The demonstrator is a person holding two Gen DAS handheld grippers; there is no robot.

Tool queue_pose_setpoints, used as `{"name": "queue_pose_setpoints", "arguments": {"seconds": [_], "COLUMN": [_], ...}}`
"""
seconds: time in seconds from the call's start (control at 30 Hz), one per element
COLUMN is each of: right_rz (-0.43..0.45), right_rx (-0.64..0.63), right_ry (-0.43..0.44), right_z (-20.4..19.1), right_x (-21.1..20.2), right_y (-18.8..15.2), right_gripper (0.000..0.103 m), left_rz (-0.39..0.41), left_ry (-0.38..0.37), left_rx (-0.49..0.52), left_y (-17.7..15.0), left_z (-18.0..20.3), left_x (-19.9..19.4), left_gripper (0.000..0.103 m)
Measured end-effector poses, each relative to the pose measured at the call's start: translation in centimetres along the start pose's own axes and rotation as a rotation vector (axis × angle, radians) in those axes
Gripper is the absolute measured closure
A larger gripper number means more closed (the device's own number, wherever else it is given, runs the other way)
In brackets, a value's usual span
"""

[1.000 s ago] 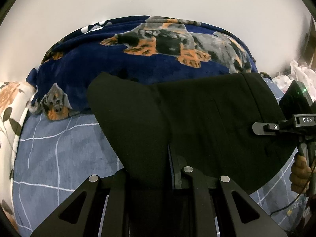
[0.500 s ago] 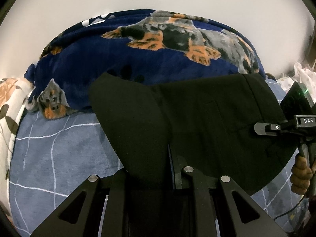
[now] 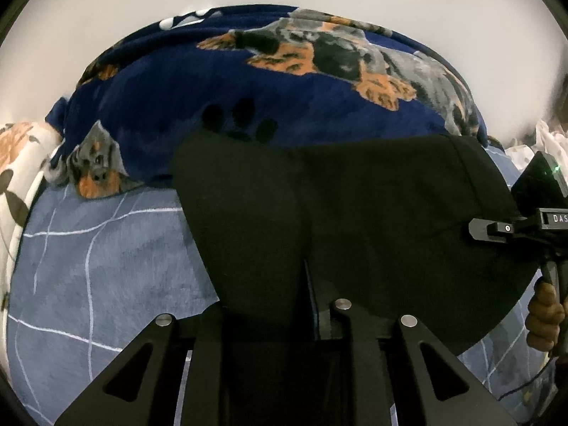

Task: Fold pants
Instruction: 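Lower the held trouser bundle onto the sheet with both grippers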

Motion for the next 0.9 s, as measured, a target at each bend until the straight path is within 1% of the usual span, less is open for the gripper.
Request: {"name": "queue_pose_setpoints", "arguments": {"seconds": [0.13,0.33,0.4,0.5,0.6,0.73,0.87,0.9], "right_rz": [0.001,-0.001,0.001,0.008,0.022,0.046,0.070,0.076], "right_rx": [-0.010,-0.067,-0.097,-0.126,-0.203,-0.260,-0.293,-0.297], "right_ry": [-0.020,-0.097,-0.139,-0.182,-0.255,-0.292,-0.305,-0.305], "right_z": [-0.2,-0.2,0.0,0.2,0.4,0.2,0.1,0.0], "right_x": [0.3,0.5,0.6,0.8,1.1,1.5,1.6,1.6], "right_y": [0.0,0.1,0.0,0.0,-0.1,-0.2,-0.3,-0.3], "right_gripper": [0.081,0.081,0.081,0.078,0.075,0.074,0.074,0.074], "left_rz": [-0.003,-0.003,0.002,0.011,0.023,0.055,0.075,0.080], "left_ry": [0.014,0.022,0.039,0.048,0.059,0.073,0.080,0.083], "left_rx": [0.002,-0.014,-0.013,-0.010,-0.011,-0.015,-0.019,-0.024], "left_y": [-0.3,-0.9,-1.0,-1.2,-1.4,-1.7,-1.8,-1.8], "left_z": [-0.4,-1.0,-1.3,-1.4,-1.6,-1.9,-2.1,-2.2], "left_x": [0.6,1.6,1.8,2.1,2.4,2.5,2.4,2.4], "left_gripper": [0.080,0.076,0.069,0.065,0.060,0.055,0.052,0.049]}}
Point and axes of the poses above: each gripper's, at about its wrist camera, not at the fingertips, and x roughly the way its jaws point, z to its right, y to its top, the point moved 9 cm from there along x, roughly the way its jaws point, and after that the axes turned 1 degree about -y, right-handed, at the moved point
